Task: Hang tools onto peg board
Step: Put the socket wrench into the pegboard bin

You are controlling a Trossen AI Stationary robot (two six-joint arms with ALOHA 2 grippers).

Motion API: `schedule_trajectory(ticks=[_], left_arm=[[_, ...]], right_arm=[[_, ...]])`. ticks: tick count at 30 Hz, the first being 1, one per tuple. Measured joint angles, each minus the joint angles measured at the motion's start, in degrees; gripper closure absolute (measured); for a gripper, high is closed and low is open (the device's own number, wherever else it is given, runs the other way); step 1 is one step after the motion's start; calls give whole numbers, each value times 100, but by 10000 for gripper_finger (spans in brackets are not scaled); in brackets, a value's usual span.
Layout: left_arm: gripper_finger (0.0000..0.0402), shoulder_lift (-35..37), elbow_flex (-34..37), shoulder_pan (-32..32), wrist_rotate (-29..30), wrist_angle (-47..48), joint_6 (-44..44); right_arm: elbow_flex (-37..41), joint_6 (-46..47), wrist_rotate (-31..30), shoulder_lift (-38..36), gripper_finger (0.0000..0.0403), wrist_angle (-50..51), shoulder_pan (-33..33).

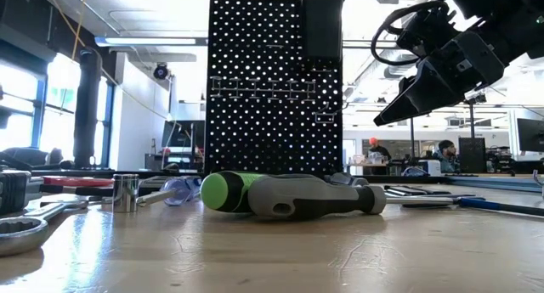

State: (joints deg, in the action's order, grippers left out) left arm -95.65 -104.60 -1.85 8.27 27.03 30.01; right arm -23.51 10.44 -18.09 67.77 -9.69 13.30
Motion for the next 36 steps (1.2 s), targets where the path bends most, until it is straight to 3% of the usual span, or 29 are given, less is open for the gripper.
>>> schedule_trajectory(ticks=[8, 16, 21, 29, 36], left_arm=[[350, -108, -33, -870, -43, -1127, 312], [350, -400, -26, -1460, -313, -1448, 176], [349, -579, -26, -1519, -323, -1519, 173], [287, -649, -39, -1515, -279, -1570, 164], [280, -660, -33, -1514, -246, -1743, 162]], right_arm=[[0, -2, -63, -1, 213, -11, 0], [0, -30, -112, -2, 213, -78, 0], [0, -37, -140, 0, 213, -90, 0], [0, -12, -149, 0, 213, -92, -4], [0, 1, -149, 2, 213, -94, -4]])
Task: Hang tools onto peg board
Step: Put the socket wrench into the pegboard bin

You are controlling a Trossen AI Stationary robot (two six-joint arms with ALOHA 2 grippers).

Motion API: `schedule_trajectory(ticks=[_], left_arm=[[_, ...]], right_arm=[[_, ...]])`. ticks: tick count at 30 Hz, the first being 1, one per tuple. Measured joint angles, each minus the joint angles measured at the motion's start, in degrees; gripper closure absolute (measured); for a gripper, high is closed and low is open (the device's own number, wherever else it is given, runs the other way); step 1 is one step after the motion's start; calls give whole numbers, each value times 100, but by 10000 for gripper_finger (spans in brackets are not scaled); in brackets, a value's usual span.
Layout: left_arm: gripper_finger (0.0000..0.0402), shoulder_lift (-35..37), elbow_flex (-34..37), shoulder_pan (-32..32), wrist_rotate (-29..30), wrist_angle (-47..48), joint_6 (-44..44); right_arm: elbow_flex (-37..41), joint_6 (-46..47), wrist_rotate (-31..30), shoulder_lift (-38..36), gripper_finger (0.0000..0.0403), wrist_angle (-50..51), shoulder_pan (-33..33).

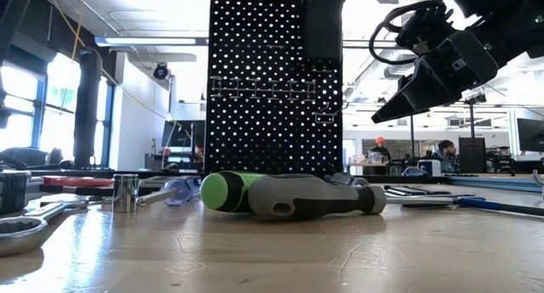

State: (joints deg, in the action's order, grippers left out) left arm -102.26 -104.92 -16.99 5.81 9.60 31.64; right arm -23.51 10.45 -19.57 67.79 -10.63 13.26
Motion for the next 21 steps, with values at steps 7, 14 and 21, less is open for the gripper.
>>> schedule_trajectory(ticks=[7, 14, 21], left_arm=[[278, 151, 13, 211, 190, 101, 287], [277, 698, 8, 836, 679, 895, 503], [277, 1069, 8, 1695, 1137, 2636, -229]], right_arm=[[0, 15, 0, 0, 213, 6, 0], [0, 21, -2, 0, 213, 11, 0], [0, 21, -1, 2, 213, 17, 0]])
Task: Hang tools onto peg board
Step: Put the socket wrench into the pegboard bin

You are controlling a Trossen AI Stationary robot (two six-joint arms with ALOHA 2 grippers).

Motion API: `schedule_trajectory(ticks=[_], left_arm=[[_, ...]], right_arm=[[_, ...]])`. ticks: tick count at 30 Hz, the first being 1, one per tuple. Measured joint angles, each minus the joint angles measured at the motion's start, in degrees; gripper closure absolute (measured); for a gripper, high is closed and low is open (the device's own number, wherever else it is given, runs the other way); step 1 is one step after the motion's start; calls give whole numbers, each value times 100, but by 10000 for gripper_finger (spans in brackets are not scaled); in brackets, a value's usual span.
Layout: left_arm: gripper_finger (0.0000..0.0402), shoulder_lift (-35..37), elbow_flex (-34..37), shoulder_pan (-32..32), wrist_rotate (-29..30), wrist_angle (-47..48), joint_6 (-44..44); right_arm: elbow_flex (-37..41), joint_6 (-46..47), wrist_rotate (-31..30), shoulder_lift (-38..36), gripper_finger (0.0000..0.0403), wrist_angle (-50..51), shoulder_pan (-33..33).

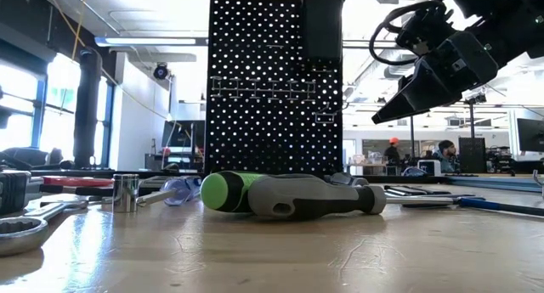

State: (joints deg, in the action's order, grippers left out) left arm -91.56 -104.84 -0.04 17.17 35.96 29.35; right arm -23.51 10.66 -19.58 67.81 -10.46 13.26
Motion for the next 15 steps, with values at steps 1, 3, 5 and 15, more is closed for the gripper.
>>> schedule_trajectory(ticks=[1, 3, 5, 15], left_arm=[[277, 2, -2, 135, 39, 275, -186], [277, -9, 0, 399, 128, 805, -565], [277, -43, 18, 680, 220, 1248, -925], [277, -36, 1148, 1894, 758, 1503, -2315]], right_arm=[[0, 0, -1, 0, 213, 0, 0], [0, 2, -1, 0, 213, -3, 0], [0, 51, 1, 0, 213, -7, 0], [0, 200, 24, 0, 213, -13, 2]])
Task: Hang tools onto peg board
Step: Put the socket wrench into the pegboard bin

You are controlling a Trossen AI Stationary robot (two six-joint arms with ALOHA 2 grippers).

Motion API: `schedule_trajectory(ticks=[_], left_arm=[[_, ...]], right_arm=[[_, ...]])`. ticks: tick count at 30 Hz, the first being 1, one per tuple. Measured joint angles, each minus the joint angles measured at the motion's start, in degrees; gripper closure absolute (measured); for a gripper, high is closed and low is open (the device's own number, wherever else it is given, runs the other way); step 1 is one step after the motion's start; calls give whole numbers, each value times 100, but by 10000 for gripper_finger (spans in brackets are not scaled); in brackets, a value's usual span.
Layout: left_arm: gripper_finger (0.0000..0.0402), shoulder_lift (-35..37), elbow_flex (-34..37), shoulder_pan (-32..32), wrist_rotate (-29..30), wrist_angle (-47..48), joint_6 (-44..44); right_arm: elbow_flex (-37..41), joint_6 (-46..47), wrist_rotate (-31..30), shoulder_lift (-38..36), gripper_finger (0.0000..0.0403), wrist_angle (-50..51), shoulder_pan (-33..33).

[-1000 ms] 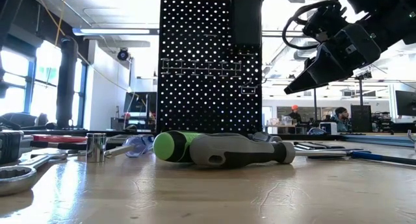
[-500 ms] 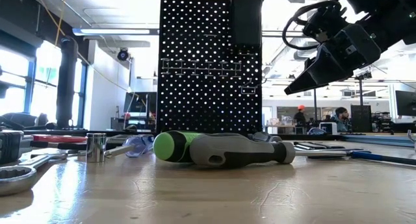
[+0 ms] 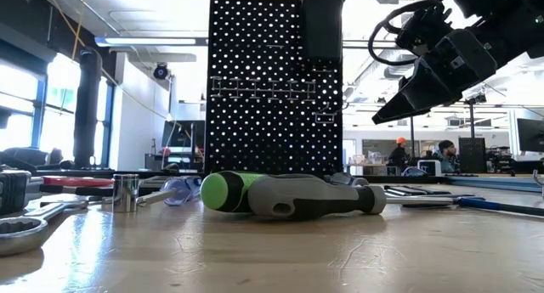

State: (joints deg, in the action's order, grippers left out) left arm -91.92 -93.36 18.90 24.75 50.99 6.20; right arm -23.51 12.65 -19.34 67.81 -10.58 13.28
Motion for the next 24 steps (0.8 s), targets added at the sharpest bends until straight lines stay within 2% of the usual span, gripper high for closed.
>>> schedule_trajectory(ticks=[12, 24], left_arm=[[277, 17, 1777, 569, 91, -905, -1513], [277, 22, 3336, 1201, 90, -2416, -2997]], right_arm=[[0, 36, 79, 0, 213, -3, 0], [0, -113, 75, 0, 213, -7, 2]])
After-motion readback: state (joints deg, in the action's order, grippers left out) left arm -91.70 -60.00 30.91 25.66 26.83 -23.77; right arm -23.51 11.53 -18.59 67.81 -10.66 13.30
